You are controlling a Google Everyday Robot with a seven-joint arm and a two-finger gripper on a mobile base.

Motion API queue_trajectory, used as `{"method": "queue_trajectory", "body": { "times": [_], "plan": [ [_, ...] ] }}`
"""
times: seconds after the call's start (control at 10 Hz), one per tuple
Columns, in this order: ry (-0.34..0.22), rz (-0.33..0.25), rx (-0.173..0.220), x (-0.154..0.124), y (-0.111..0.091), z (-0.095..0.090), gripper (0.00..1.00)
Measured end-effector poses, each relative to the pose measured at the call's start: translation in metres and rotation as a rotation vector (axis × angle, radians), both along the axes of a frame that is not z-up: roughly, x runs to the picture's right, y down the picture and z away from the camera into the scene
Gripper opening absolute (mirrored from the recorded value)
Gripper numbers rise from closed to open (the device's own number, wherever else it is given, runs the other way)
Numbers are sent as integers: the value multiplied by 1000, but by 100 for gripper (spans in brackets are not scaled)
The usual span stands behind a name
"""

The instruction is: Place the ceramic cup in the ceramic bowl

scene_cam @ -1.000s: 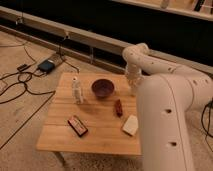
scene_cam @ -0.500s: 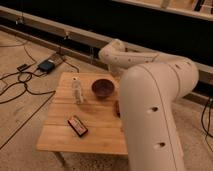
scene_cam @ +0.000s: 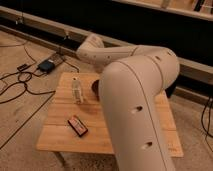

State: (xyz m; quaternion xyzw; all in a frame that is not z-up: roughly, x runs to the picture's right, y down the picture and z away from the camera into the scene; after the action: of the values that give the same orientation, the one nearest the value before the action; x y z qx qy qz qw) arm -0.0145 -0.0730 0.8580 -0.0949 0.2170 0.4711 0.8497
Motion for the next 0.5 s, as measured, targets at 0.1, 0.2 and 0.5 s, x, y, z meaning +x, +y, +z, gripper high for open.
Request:
{"method": "queue_trajectory", "body": {
  "times": [0.1,0.2,0.5],
  "plan": [
    [-19,-3,-13,-12,6,-1,9],
    [-35,-5,-27,-23,13,0,9],
    [-81,0,-80,-46,41,12,9]
  ]
}}
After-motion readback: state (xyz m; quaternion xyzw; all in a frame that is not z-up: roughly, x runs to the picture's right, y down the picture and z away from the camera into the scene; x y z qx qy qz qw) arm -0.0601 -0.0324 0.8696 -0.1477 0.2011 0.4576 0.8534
